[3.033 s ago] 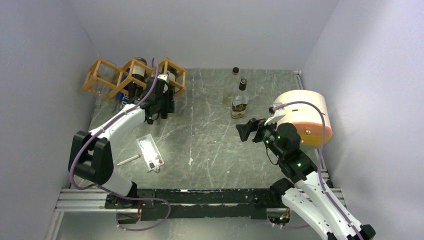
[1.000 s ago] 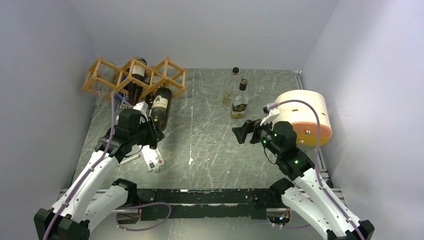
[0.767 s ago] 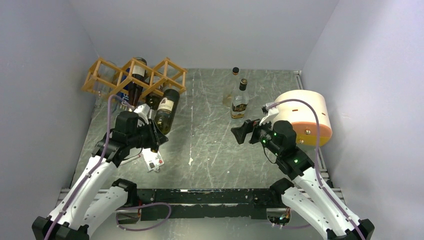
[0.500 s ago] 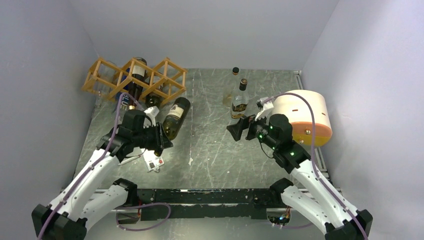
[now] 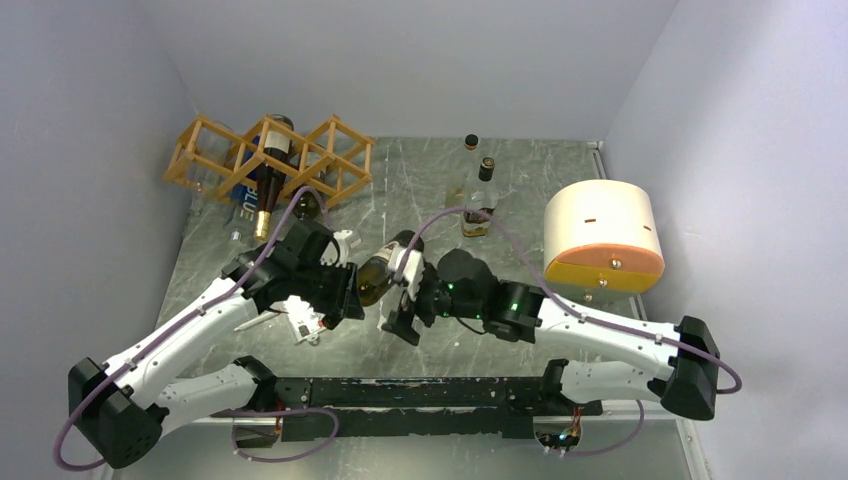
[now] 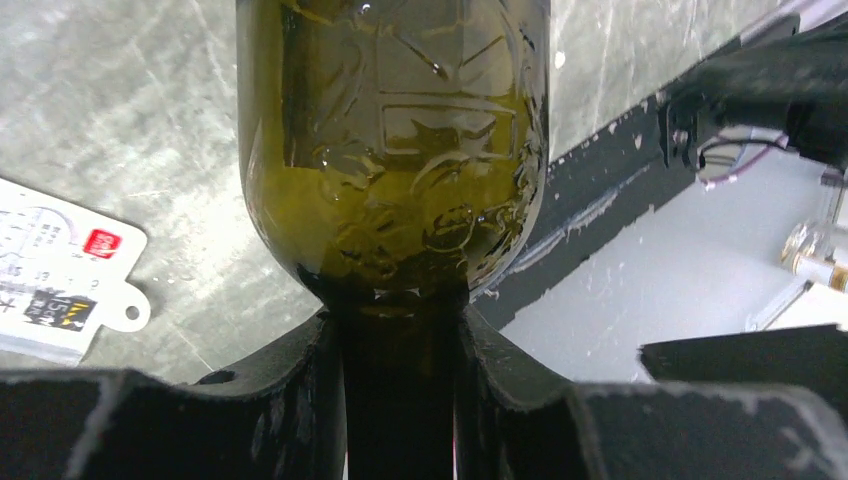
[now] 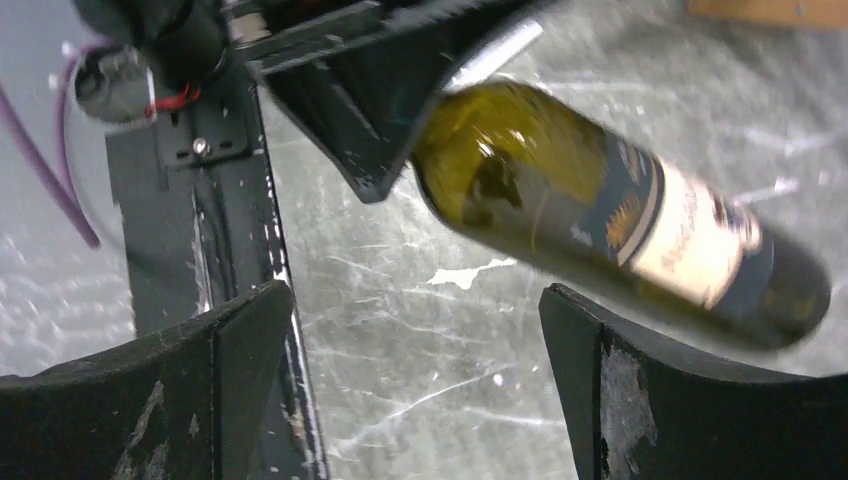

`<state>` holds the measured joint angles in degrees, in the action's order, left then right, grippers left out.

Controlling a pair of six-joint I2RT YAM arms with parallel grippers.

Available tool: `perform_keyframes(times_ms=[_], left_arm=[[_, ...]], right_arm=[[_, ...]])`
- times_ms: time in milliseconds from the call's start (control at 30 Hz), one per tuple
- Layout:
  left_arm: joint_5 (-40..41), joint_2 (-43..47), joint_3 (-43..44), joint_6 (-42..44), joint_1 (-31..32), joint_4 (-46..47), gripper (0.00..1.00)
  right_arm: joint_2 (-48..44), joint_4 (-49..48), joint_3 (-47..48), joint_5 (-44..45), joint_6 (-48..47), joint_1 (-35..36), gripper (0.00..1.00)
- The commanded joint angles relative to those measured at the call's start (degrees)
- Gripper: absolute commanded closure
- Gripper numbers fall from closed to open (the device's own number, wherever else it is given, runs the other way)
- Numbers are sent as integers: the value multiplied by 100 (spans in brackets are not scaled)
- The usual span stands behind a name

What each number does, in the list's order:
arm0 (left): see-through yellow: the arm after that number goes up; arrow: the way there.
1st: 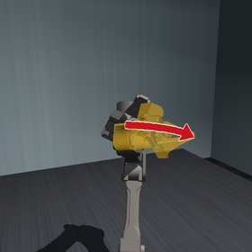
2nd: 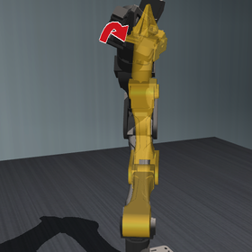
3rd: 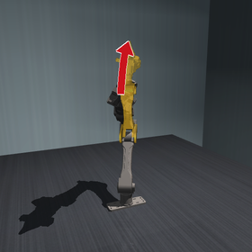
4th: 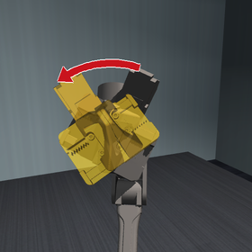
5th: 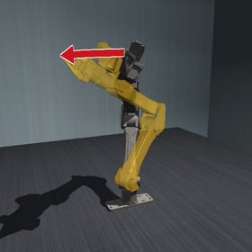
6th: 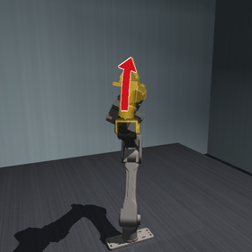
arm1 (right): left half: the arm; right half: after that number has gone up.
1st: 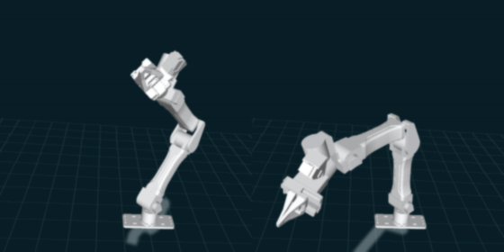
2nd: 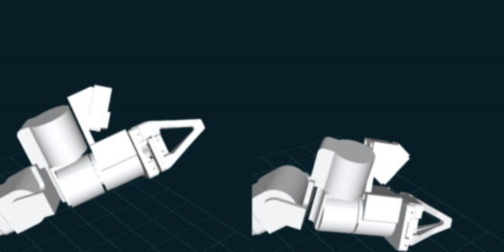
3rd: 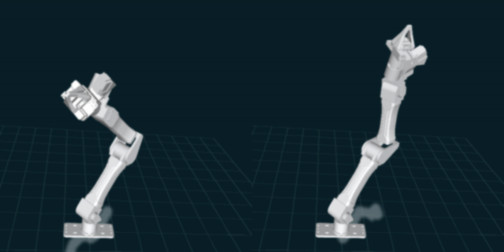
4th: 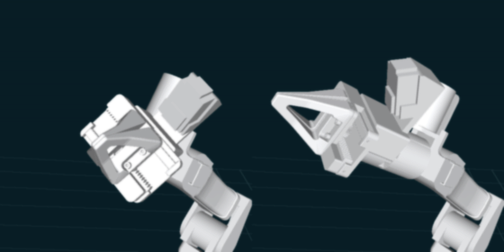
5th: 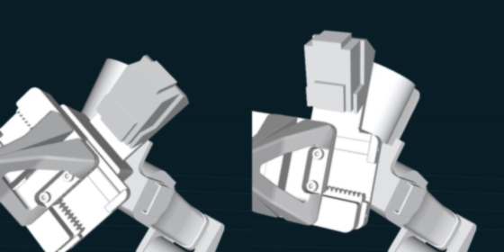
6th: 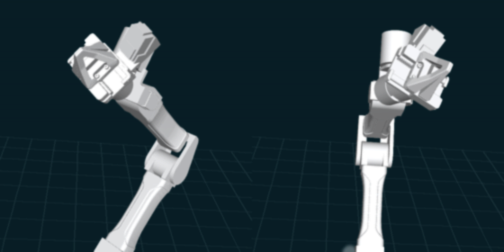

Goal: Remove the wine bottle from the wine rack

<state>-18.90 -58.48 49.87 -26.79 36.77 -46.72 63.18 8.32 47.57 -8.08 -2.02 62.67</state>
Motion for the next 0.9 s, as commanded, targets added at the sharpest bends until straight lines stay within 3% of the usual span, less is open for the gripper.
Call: perform_keyframes(times_ms=[0, 133, 300, 867], left_arm=[[-527, 233, 111, 67, 290, 529, 93], [-911, 256, -217, 133, 291, 715, 93], [-999, 179, -320, 342, 298, 669, 93], [-1420, 169, -393, 727, 297, 801, 93]], right_arm=[[227, -381, 219, 82, -2093, 415, 0], [670, -259, 480, -98, -2997, 475, 0], [746, -668, 19, -5, -4320, 545, 0], [1868, -669, 294, 924, -5095, 841, 0]])
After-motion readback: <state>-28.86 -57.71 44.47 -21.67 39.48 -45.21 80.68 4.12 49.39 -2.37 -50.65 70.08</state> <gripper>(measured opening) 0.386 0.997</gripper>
